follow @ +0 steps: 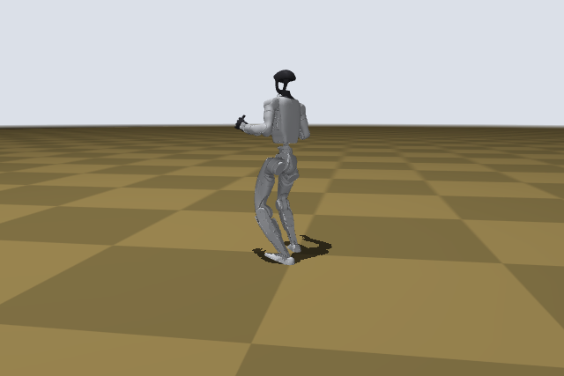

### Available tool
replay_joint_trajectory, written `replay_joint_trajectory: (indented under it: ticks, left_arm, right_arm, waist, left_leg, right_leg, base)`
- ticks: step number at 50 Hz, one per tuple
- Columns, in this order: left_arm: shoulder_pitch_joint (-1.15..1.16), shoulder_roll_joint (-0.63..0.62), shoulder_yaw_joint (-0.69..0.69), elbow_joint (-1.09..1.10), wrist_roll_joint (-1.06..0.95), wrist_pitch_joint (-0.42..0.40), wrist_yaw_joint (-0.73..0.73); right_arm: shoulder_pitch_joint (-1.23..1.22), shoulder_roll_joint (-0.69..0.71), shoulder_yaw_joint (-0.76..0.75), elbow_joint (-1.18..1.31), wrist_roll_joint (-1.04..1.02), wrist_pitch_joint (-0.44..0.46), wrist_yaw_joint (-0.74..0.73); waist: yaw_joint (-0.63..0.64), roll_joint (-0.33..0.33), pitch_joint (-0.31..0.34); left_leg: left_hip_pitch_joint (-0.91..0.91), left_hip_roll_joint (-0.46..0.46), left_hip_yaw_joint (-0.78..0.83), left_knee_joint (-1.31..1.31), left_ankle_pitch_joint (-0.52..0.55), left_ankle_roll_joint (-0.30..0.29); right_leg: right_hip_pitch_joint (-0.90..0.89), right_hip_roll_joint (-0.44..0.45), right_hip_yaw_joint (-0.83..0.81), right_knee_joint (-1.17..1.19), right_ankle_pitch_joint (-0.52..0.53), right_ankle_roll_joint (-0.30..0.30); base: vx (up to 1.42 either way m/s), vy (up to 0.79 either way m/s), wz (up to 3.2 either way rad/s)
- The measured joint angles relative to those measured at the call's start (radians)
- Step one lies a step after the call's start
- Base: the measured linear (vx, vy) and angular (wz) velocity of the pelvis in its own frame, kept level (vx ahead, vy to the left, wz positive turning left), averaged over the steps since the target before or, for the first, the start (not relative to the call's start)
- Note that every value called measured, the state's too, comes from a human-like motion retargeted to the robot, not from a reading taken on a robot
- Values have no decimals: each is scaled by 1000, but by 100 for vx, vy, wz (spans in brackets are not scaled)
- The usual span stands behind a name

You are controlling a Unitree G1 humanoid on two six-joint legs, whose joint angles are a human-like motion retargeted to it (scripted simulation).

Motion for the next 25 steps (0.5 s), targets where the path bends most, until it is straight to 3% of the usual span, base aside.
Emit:
replay_joint_trajectory:
  ticks: [25]
  left_arm:
    - [-60, -30, -83, -5, -165, 45, -116]
  right_arm:
    - [-74, -75, -26, 47, 49, 11, 12]
  waist:
    - [-3, 62, -19]
  left_leg:
    - [-39, 54, -9, 0, 0, -33]
  right_leg:
    - [22, 34, -75, -35, -25, -29]
  base:
    - [0, 0, 1]
